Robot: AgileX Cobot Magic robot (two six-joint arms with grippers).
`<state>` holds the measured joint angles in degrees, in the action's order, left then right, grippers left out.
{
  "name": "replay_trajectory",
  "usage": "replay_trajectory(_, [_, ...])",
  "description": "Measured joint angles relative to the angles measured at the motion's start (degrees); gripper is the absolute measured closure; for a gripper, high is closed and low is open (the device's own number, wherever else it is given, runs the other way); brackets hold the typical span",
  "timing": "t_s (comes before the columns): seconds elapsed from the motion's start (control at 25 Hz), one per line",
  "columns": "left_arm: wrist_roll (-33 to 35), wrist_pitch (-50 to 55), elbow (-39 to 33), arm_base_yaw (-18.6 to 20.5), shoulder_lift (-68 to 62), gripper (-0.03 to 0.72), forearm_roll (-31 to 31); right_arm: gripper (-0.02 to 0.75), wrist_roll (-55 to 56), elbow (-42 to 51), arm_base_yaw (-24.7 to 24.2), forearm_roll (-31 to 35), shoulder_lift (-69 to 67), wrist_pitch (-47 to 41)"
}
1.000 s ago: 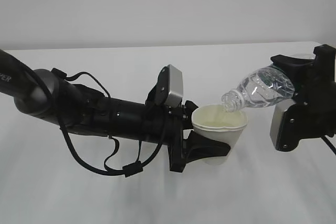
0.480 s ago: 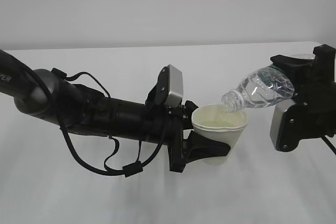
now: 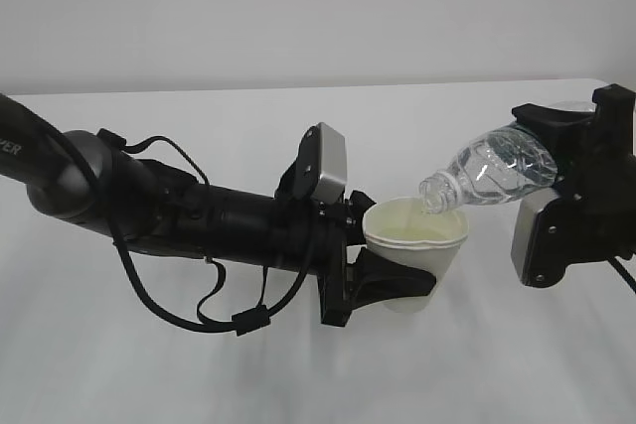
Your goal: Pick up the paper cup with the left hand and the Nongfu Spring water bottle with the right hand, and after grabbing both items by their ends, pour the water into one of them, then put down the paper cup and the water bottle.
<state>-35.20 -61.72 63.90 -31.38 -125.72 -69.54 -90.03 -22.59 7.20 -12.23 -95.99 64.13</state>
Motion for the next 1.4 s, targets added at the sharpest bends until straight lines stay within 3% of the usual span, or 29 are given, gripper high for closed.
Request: replay_trajectory(1.4, [0.0,0.2,0.0,0.0,0.0,0.263,-0.1,0.383,-0.3,0.0,0.0,0.0,0.0,0.0])
